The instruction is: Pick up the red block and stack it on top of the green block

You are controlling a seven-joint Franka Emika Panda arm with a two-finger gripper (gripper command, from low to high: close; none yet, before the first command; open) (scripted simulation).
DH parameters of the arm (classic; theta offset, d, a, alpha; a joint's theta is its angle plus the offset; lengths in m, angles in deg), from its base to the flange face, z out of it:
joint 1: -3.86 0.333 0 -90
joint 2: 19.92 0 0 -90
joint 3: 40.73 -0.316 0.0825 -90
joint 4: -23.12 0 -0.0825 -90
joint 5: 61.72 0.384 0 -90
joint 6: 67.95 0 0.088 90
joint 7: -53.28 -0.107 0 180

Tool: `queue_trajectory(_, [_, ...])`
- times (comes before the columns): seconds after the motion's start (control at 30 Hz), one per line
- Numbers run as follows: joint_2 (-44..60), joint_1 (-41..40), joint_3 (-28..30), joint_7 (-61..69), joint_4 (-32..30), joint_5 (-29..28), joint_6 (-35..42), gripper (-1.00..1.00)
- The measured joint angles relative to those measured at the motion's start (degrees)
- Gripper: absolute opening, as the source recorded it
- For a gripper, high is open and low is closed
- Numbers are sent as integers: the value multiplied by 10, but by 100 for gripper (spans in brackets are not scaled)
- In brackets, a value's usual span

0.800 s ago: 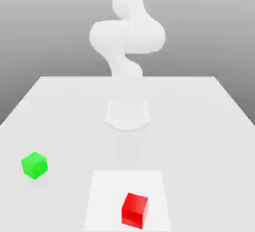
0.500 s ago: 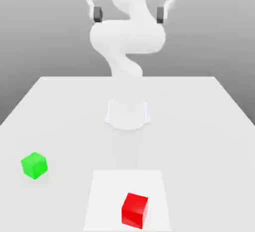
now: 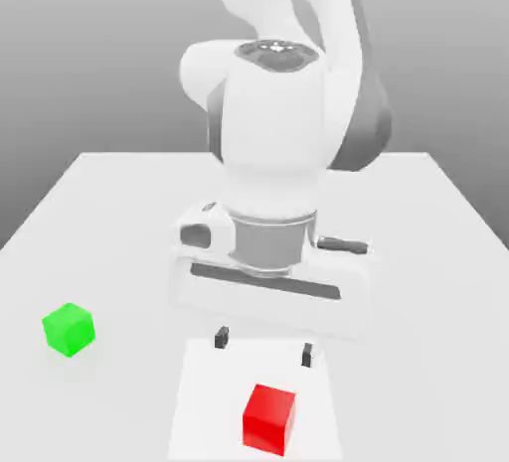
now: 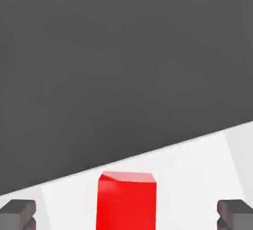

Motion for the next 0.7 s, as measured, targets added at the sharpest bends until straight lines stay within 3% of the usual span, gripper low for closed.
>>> queue_trajectory(0.17, [103, 13, 16, -20, 10, -19, -80, 0])
queue_trajectory(0.2, [116, 15, 19, -22, 12, -22, -90, -100])
queue_trajectory(0.43, [114, 14, 18, -23, 12, -22, -90, -100])
queue_trajectory(0.6, [24, 4, 6, -5, -3, 4, -15, -100])
queue_trajectory(0.7, [-14, -33, 51, -44, -27, 12, 0, -100])
